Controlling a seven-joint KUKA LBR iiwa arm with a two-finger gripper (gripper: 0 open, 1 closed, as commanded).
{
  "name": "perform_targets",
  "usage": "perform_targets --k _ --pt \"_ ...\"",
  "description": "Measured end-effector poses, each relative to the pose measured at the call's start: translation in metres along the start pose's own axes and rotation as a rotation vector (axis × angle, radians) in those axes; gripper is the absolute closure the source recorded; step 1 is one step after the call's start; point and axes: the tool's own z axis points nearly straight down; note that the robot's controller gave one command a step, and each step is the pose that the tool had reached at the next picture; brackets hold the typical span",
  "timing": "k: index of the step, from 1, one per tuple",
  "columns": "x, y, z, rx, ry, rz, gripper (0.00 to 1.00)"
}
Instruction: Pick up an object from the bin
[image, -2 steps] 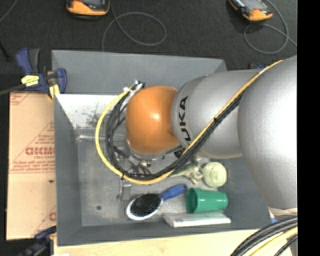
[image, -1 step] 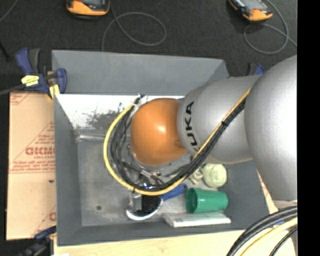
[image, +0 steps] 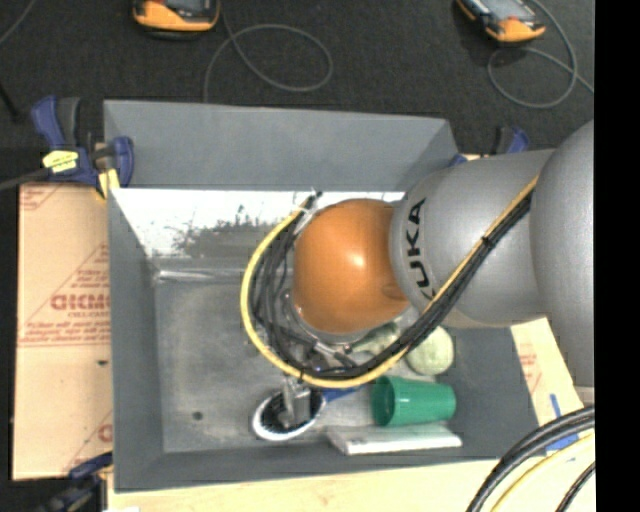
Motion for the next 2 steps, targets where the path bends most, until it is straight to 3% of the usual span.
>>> perform_targets --k 1,2 --pt "0.023 -0.021 0.039 0.001 -0.002 0.099 0.0" --pt "0.057 -0.068 0.066 -0.002 -0.006 -0.265 1.0"
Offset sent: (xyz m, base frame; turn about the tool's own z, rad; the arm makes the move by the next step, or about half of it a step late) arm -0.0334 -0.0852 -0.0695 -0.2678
